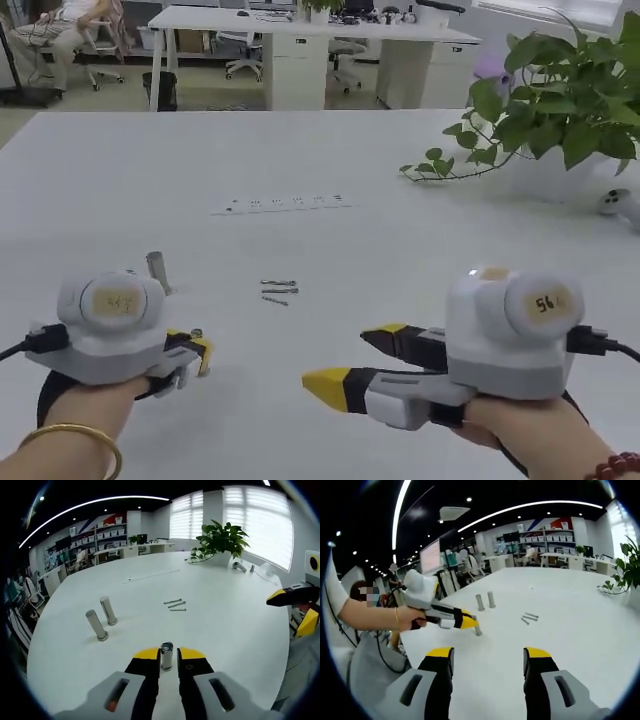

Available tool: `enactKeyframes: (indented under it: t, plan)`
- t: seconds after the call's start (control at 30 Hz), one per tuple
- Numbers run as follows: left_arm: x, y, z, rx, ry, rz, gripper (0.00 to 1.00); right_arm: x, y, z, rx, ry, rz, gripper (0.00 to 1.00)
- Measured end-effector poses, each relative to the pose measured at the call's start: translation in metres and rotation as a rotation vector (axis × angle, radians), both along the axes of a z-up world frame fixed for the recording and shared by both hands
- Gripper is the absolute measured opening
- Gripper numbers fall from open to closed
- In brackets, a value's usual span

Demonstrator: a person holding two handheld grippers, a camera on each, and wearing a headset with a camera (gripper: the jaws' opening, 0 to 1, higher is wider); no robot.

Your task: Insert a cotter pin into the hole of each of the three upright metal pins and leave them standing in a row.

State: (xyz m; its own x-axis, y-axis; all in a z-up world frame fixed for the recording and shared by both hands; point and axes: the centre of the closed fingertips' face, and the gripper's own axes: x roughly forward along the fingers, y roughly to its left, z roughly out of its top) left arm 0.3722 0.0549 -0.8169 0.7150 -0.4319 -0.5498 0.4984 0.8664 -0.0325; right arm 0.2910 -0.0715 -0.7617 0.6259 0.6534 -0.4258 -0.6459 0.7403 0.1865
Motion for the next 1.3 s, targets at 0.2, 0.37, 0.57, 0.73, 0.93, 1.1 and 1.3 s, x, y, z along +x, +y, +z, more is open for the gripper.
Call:
enactKeyframes:
  t: [0.2,0.37,0.57,0.73,0.93,1.1,1.3]
  plan:
    - [-0.005,-0.002,0.002,0.003,-0.017,-0.031,0.22,0.004,0.001,-0.001,-0.007,0.003,0.013,0.57]
    - [-0.011,0.002,0.008,0.019,-0.049,-0.041,0.31,0.010,0.004,-0.001,-0.027,0.006,0.042,0.55]
    - [-0.019,0.006,0.013,-0.010,-0.062,-0.053,0.37,0.027,0.006,-0.003,-0.034,0.024,0.069,0.48]
    - [-0.025,0.009,0.019,-0.016,-0.078,-0.082,0.45,0.046,0.002,-0.013,-0.055,0.052,0.073,0.43]
    - [-0.032,0.011,0.026,-0.046,-0.098,-0.102,0.52,0.065,0.006,-0.018,-0.083,0.048,0.105,0.32]
    - [-0.036,0.010,0.029,-0.073,-0.107,-0.116,0.60,0.080,0.013,-0.023,-0.117,0.043,0.135,0.25]
    - [-0.042,0.007,0.031,-0.128,-0.105,-0.153,0.70,0.103,0.020,-0.033,-0.180,0.049,0.165,0.21]
